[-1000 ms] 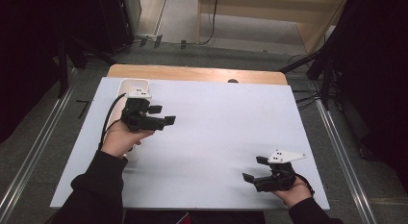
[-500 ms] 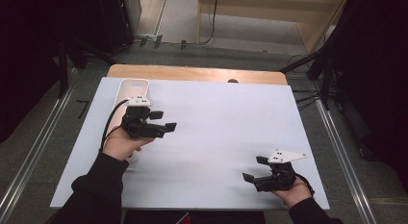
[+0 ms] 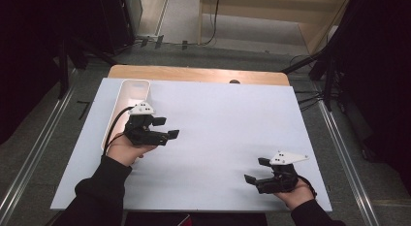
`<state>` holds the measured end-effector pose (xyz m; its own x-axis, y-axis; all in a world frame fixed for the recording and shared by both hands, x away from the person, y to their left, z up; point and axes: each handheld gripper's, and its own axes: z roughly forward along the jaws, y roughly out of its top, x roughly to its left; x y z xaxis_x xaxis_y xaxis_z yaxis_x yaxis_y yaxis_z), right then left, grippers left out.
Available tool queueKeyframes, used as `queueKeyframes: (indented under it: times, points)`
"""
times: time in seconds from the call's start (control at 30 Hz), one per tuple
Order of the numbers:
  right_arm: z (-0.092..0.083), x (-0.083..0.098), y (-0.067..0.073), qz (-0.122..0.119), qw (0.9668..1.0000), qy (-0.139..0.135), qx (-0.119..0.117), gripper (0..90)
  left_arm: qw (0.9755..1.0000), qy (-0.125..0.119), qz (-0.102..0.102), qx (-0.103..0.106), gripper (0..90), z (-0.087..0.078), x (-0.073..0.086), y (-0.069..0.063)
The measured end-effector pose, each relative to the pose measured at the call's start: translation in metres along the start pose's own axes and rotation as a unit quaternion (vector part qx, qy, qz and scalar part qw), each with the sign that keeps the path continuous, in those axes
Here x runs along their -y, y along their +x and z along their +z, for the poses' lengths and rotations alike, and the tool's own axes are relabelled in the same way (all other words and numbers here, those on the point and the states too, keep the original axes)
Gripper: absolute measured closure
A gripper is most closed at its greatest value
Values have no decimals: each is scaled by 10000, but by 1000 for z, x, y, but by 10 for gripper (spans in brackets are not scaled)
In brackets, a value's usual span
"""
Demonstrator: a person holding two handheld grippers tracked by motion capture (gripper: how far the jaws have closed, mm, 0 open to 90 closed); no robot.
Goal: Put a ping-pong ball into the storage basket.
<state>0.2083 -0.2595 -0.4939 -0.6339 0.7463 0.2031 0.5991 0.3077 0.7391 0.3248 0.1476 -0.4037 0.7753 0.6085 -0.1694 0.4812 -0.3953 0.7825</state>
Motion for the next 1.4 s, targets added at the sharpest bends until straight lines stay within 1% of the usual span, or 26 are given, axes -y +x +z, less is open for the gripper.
queueKeyframes:
  times: [0.07, 0.1, 0.13, 0.33, 0.37, 0.4, 0.47, 0.57, 0.67, 0.7, 0.8, 0.83, 0.87, 0.93, 0.97, 1.03, 1.1, 1.17, 1.2, 1.23, 1.3, 1.4]
  points:
    - [0, 0, 0, -2, 10000, 0, 2, 126, 10000, -93, 3, -12, 285, -1, 2, -1]
    - [0, 0, 0, -12, 10000, 2, 2, 126, 9999, -98, -36, 15, 285, -1, 3, -1]
    - [0, 0, 1, 29, 10000, 16, -2, 126, 10000, -70, -29, 27, 285, -1, 3, -2]
    - [0, 0, 0, 25, 10000, 16, -11, 126, 10000, -1, 40, 42, 285, 1, 9, -6]
    - [0, 0, 0, 27, 10000, 12, -4, 126, 10000, -12, 37, 65, 285, 1, 10, -7]
    - [0, 0, 0, 2, 10000, 14, -7, 126, 10000, 10, 70, 64, 285, 1, 11, -7]
    - [0, 0, 1, 27, 10000, 18, -7, 126, 10000, 0, 77, 34, 285, 1, 13, -9]
    - [-1, 0, 0, 25, 10000, 16, -11, 126, 9999, 0, 106, 54, 284, 1, 18, -9]
    - [0, 0, 0, 23, 10000, 14, -7, 126, 9999, -23, 91, 101, 284, 0, 22, -10]
    - [0, 0, 0, 4, 10000, 11, -7, 126, 9998, 0, 129, 121, 284, 0, 23, -10]
    - [0, 0, 0, 7, 10000, 12, -7, 126, 9997, -1, 143, 187, 283, 0, 26, -12]
    - [0, 0, 0, -14, 10000, 3, -3, 126, 9996, 27, 171, 203, 279, 0, 27, -12]
    - [0, 0, 0, -6, 10000, 8, -12, 126, 9996, 53, 155, 220, 251, 0, 28, -13]
    - [0, 0, 0, -9, 10000, 9, -21, 126, 9996, 99, 172, 191, 239, 0, 30, -13]
    - [0, 0, 0, -9, 10000, 9, -18, 126, 9997, 68, 152, 189, 239, 0, 31, -13]
    - [0, 0, 0, 16, 10000, 24, -20, 126, 9995, 63, 167, 271, 239, -1, 34, -13]
    - [0, 0, 0, 21, 10000, 18, -15, 126, 9994, 93, 216, 254, 239, -1, 38, -15]
    - [0, 0, 0, 18, 10000, 17, -15, 126, 9992, 146, 309, 202, 238, 1, 41, -17]
    - [0, 0, 0, 16, 10000, 18, -14, 126, 9990, 171, 350, 209, 236, 2, 42, -18]
    - [0, 0, 0, 6, 10000, 16, -4, 126, 9988, 220, 382, 214, 218, 3, 43, -18]
    - [0, 0, 0, 7, 10000, 15, -5, 126, 9986, 226, 436, 211, 213, 4, 45, -20]
    - [-1, 0, 0, 41, 10000, 22, -17, 126, 9982, 208, 497, 262, 213, 4, 48, -21]
